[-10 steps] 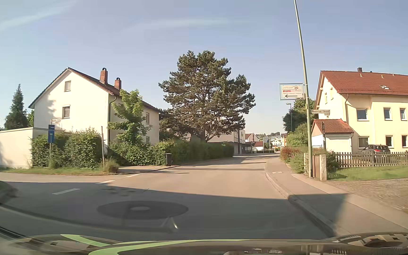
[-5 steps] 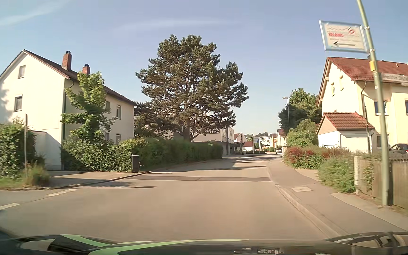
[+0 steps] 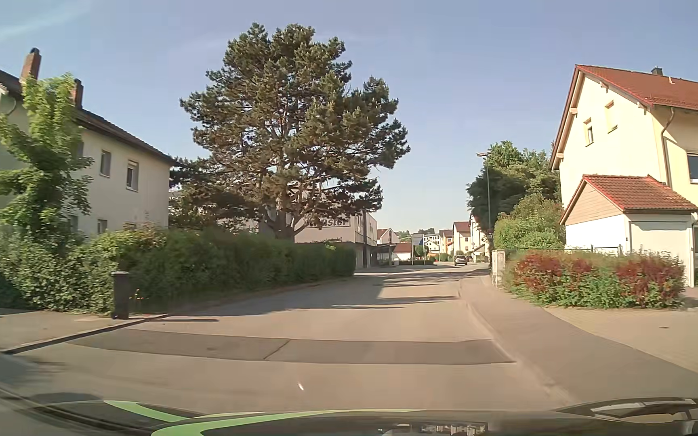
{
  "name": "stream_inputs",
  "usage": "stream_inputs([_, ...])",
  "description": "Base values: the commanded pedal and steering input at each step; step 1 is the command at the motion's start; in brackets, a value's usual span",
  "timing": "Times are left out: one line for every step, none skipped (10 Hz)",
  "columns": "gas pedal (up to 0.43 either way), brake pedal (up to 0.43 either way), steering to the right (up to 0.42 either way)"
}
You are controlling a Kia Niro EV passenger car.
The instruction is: Follow the waypoints while adhering to traffic rules and regulations
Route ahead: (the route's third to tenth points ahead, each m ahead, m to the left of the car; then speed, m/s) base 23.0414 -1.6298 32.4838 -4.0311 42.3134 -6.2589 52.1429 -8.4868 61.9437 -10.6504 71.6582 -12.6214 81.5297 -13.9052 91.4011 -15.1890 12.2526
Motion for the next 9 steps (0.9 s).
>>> stream_inputs([0.118, 0.000, 0.040])
stream_inputs([0.118, 0.000, 0.041])
stream_inputs([0.118, 0.000, 0.042])
stream_inputs([0.118, 0.000, 0.044])
stream_inputs([0.118, 0.000, 0.045])
stream_inputs([0.118, 0.000, 0.044])
stream_inputs([0.118, 0.000, 0.044])
stream_inputs([0.118, 0.000, 0.044])
stream_inputs([0.118, 0.000, 0.044])
